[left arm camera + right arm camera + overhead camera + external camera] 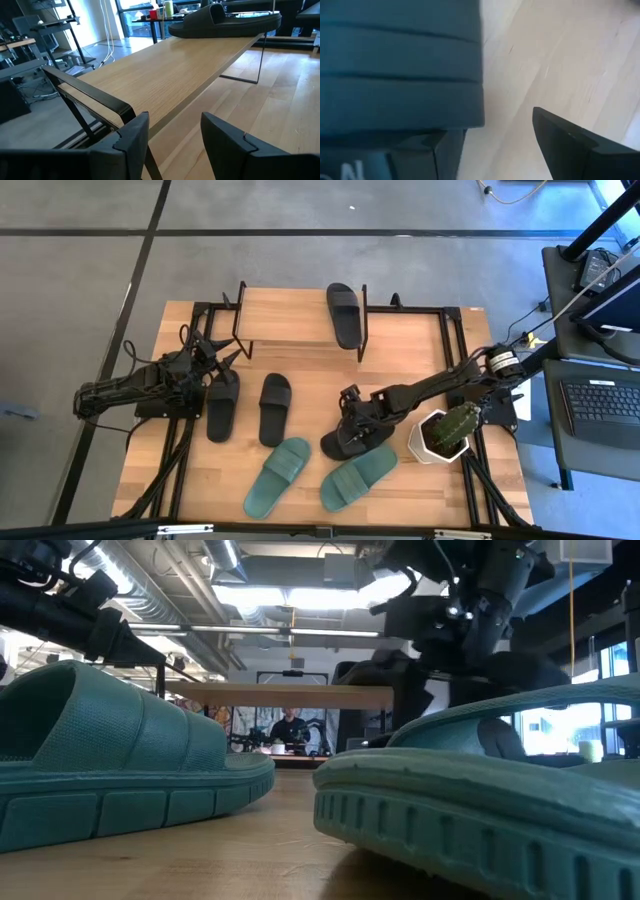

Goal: Pick and place slides into the shelf
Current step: Put the black slide on the shelf

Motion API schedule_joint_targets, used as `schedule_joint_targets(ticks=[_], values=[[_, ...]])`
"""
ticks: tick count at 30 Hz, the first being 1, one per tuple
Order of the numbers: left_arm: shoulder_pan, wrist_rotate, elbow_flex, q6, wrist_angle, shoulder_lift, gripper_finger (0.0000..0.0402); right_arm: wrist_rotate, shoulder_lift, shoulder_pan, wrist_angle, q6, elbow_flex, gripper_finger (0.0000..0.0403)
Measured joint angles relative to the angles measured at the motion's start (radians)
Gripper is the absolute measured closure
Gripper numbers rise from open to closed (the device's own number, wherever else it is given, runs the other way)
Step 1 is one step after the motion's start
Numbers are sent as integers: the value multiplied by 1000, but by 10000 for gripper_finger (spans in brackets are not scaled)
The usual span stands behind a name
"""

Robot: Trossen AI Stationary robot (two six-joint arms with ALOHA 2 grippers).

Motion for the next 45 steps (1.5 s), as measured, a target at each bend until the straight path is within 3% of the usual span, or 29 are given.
schedule_joint_targets(ticks=[19, 33, 45], values=[[0, 0, 0, 0, 0, 0, 230, 0, 27, 0, 68, 70, 1, 173], [0, 0, 0, 0, 0, 0, 230, -2, 28, 0, 69, 81, -1, 311], [0, 0, 0, 0, 0, 0, 230, 0, 28, 0, 69, 233, -1, 394]])
